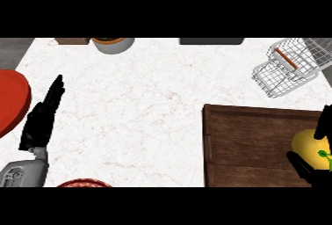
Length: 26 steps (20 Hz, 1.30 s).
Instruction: Pick the lemon from the tray and place it in the tiered basket
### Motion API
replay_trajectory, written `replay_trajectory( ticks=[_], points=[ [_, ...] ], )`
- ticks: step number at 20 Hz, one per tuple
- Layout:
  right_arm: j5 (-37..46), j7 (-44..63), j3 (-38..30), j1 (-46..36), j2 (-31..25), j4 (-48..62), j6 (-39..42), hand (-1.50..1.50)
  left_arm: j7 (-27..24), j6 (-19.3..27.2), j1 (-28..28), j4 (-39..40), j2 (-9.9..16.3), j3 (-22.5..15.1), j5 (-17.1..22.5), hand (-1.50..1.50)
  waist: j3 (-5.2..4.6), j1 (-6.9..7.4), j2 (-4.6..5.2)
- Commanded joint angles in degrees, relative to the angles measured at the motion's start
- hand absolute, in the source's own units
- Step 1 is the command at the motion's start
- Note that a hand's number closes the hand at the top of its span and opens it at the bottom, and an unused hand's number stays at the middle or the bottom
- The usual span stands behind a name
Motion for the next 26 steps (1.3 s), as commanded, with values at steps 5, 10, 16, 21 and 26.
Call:
replay_trajectory(
  ticks=[5, 10, 16, 21, 26],
  points=[
    [-6.59, 7.18, -4.55, -20.02, -8.28, 15.67, 4.00, 1.50, -2.58, -0.53, -1.05, 3.13, 0.06, 0.93, 0.12, 0.00, -0.01, 0.60, 0.16],
    [-2.74, -5.36, -6.51, -21.57, -13.97, 26.57, 2.89, 1.50, -2.48, -0.59, -1.41, 2.95, -0.25, 0.92, -0.10, 0.00, 0.05, 0.54, 0.25],
    [9.57, -15.62, -2.84, -24.79, -18.79, 36.11, -4.72, 1.50, -0.35, -0.08, -0.46, 0.26, -1.75, -1.02, -1.32, 0.00, 0.07, 1.16, 0.45],
    [21.74, -19.96, 1.04, -26.34, -20.68, 45.54, -15.55, 1.50, 2.36, -0.25, -2.57, -1.92, -1.21, -1.04, -1.50, 0.00, 0.10, 1.63, 0.49],
    [25.54, -27.48, 1.34, -31.79, -21.13, 60.76, -23.72, 1.50, 3.57, -0.99, -3.68, -0.53, -0.83, -0.04, -0.72, 0.00, 0.08, 1.15, 0.40]
  ],
)
